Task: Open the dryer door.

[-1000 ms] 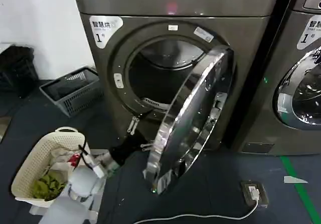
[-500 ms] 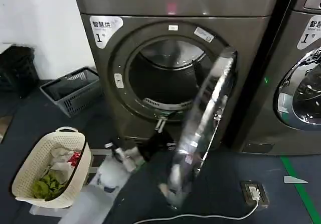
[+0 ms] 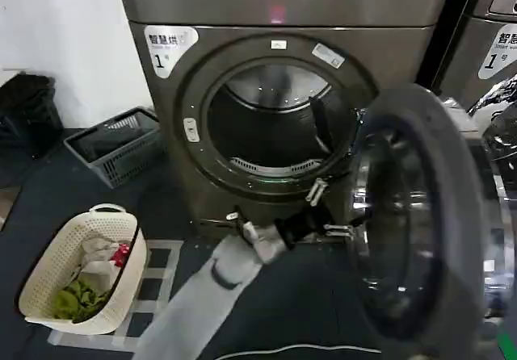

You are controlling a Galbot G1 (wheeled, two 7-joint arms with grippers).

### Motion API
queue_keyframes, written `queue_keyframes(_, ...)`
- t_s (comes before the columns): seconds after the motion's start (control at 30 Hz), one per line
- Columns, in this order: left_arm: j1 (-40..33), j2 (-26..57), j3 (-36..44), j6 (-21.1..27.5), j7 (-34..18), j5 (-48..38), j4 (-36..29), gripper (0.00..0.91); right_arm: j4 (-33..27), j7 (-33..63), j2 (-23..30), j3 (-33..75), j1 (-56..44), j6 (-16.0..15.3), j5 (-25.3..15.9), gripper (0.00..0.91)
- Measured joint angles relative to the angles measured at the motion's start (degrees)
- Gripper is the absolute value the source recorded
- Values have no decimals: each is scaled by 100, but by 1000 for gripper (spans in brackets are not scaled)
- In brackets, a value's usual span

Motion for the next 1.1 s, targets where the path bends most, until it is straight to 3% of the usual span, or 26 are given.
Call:
queue_keyframes(0.33, -576, -512, 481, -5, -9, 62, 809, 907, -198, 39, 80, 230, -25, 19, -81, 907)
queue_keyframes(0.6, -941, -867, 727, -10, -29, 151, 1337, 907, -409, 339, 128, 461, -131, -197, -600, 907)
queue_keyframes(1.1, -1297, -1228, 853, 178, -110, 245, 2018, 907, -400, 331, 284, 507, -123, -114, -610, 907)
